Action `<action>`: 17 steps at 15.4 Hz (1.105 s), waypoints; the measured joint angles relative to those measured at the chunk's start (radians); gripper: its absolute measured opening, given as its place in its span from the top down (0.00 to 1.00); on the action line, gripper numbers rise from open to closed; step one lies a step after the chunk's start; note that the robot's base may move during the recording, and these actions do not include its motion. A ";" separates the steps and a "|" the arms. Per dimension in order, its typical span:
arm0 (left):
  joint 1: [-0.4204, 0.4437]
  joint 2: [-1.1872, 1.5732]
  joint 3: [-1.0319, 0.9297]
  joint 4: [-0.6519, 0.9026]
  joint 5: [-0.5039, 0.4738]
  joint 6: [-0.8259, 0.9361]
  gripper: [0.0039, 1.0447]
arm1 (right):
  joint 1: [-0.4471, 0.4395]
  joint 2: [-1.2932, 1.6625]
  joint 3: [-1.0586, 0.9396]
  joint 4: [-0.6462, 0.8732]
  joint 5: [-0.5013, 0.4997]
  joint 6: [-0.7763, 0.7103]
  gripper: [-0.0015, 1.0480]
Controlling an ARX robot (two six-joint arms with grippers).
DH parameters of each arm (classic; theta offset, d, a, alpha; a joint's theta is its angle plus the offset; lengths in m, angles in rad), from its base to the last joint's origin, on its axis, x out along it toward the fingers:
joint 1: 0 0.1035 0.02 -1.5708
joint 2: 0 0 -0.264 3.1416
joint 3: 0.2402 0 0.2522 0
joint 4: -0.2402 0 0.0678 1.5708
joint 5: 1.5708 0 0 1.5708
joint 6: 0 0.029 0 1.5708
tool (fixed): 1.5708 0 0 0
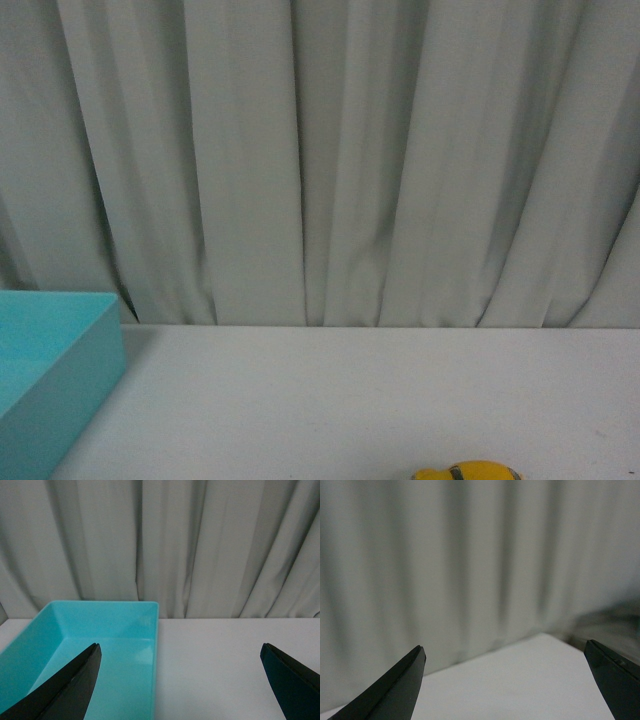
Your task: Wind up and store yellow beetle toy
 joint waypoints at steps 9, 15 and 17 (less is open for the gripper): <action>0.000 0.000 0.000 -0.002 0.000 0.000 0.06 | -0.120 0.998 0.597 0.334 -0.449 -0.111 0.06; 0.000 0.000 0.000 -0.001 0.000 0.000 0.06 | -0.123 1.142 0.795 -0.364 -1.237 -0.556 0.06; 0.000 0.000 0.000 -0.001 0.000 0.000 0.06 | -0.134 1.178 0.803 -0.551 -1.258 -0.740 0.06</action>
